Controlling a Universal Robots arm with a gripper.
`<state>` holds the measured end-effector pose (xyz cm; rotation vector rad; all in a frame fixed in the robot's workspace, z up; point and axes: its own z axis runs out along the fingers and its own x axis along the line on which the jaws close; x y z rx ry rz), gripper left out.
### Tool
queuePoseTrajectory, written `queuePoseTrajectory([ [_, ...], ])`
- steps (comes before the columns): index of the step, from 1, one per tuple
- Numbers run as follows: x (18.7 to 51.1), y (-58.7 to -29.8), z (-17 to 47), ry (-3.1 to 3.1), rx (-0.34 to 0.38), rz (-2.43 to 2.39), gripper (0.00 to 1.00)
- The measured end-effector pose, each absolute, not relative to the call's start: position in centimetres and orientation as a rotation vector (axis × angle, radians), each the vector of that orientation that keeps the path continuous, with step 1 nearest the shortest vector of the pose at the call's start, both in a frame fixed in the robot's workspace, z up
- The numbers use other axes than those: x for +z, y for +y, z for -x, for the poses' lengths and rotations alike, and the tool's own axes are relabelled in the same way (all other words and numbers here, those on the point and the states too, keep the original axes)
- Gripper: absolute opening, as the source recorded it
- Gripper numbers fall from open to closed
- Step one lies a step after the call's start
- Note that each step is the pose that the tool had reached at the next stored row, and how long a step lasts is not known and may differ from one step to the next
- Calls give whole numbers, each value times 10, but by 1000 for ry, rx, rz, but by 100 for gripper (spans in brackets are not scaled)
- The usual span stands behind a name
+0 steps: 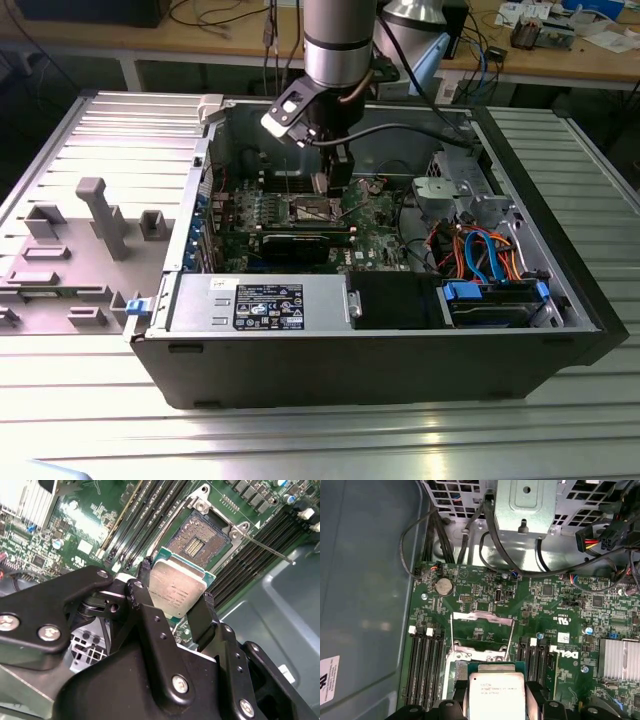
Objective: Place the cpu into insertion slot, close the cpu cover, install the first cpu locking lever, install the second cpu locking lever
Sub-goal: 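Place the cpu into insertion slot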
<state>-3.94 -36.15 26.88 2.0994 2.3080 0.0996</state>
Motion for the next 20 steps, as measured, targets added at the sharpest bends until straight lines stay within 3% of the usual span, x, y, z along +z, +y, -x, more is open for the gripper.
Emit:
queuePoseTrajectory([
  [20,253,-360,44,2198,95,-2216,55],
])
